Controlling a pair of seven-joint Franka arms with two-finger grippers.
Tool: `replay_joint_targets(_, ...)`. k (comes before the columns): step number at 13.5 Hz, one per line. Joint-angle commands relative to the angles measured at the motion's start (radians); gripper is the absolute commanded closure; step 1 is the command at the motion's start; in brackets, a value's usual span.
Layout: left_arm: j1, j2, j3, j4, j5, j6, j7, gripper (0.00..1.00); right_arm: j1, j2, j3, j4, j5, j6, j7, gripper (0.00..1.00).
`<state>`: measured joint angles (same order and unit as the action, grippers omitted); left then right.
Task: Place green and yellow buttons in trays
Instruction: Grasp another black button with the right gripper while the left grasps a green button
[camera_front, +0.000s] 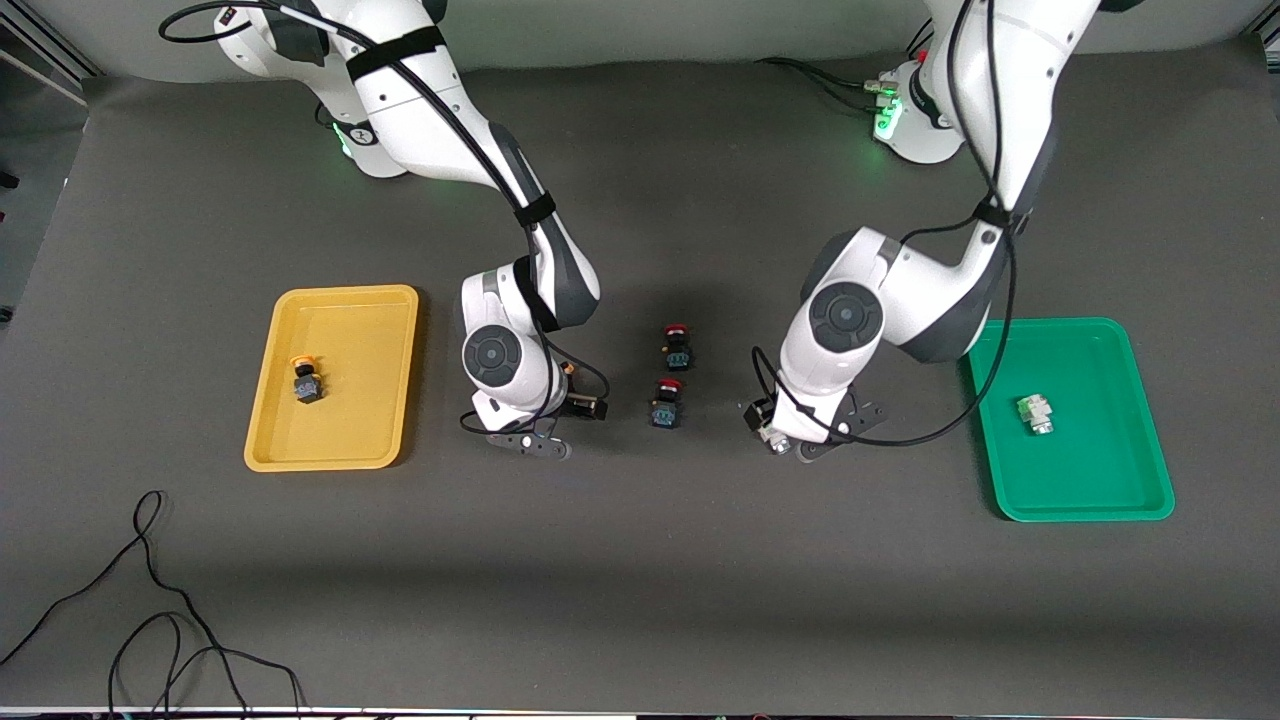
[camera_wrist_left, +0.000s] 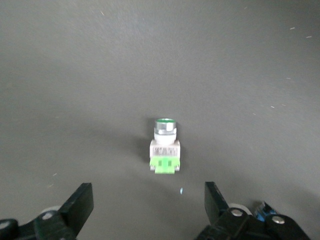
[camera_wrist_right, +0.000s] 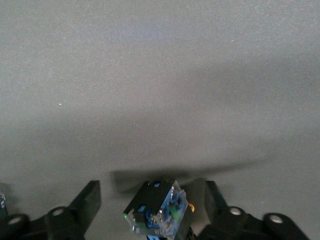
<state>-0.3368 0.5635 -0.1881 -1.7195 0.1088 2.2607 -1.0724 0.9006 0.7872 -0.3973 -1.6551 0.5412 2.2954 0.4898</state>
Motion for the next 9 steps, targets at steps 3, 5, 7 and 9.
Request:
replay_joint_targets(3,-0.01,0.111,0.004,0.008,0.005,0.128,-0.038,0.01,-0.005,-0.034,-0.011,0.006,0.016,-0.051,-0.014,1.0)
replay_joint_targets(5,-0.008,0.128,0.007,0.008,0.012,0.161,-0.037,0.02,-0.018,-0.092,-0.035,0.006,0.011,-0.115,-0.054,1.0)
replay_joint_targets(7,-0.008,0.134,0.009,0.008,0.015,0.163,-0.035,0.11,-0.019,-0.155,-0.11,0.011,0.011,-0.261,-0.126,1.0)
replay_joint_targets(9,-0.01,0.134,0.009,0.008,0.02,0.161,-0.032,0.55,-0.019,-0.21,-0.2,0.011,0.011,-0.394,-0.245,1.0)
